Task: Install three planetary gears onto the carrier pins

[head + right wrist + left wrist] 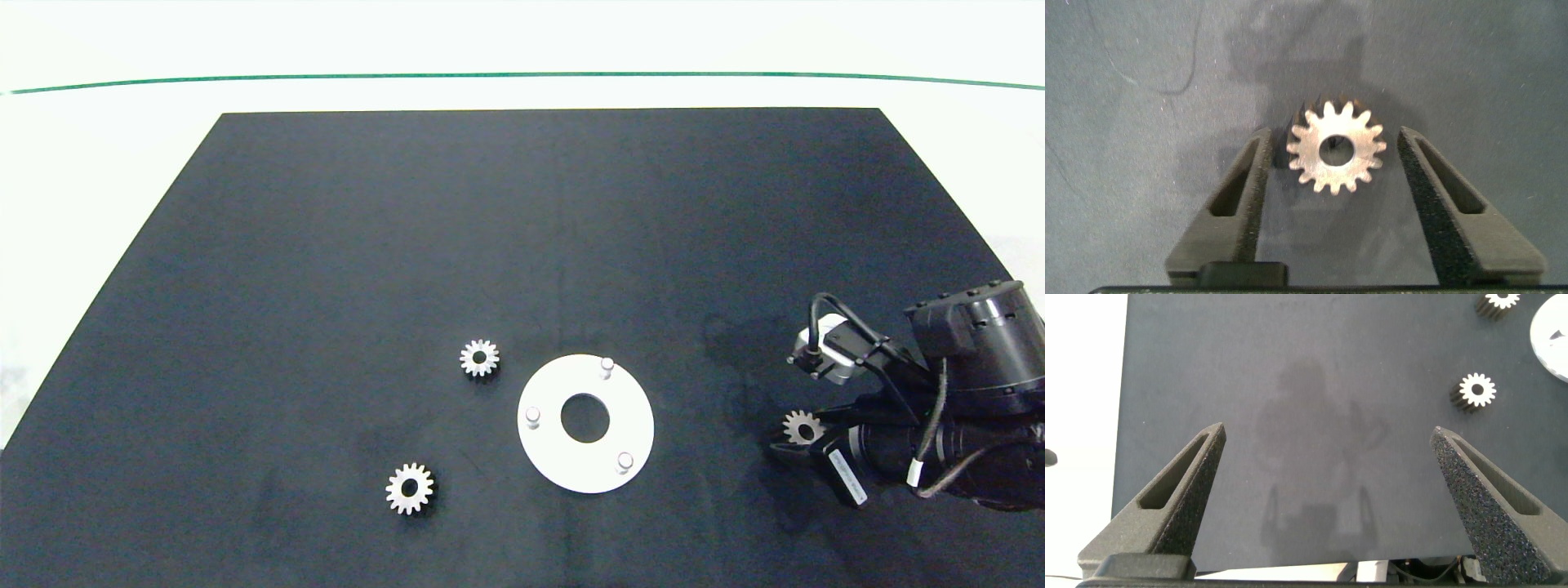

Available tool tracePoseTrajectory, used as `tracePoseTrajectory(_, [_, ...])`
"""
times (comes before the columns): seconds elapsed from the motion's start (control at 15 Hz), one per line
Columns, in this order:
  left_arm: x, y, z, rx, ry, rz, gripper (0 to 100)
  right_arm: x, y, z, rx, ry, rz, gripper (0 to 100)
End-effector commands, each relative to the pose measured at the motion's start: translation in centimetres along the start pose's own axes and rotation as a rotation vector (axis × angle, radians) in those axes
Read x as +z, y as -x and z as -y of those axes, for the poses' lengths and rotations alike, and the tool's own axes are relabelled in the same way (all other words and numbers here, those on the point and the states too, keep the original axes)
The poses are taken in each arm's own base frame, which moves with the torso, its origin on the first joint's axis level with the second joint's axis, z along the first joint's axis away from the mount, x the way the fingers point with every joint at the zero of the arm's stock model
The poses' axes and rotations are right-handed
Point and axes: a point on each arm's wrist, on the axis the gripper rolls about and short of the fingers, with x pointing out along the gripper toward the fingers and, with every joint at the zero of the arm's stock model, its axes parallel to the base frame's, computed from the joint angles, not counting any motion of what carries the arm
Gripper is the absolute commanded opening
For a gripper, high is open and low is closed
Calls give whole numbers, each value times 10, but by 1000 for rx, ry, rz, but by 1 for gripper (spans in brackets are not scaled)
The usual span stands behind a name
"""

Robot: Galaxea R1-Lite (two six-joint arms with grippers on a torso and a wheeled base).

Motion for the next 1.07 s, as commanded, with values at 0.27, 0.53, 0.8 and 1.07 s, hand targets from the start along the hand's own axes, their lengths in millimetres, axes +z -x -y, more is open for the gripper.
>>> tracePoseTrajectory(0.27, [0, -1, 0, -1, -1, -8, 100, 3, -1, 1, -3, 1, 3, 47])
tracePoseTrajectory(0.53, [0, -1, 0, -2, -1, -6, 100, 1, -7, 0, 1, 2, -18, 40])
tracePoseTrajectory(0.8, [0, 0, 0, -2, 0, -5, 100, 0, -12, -1, 6, 3, -34, 31])
tracePoseTrajectory(1.07, [1, -1, 0, -2, -1, -6, 100, 0, -11, 0, 8, 1, -34, 23])
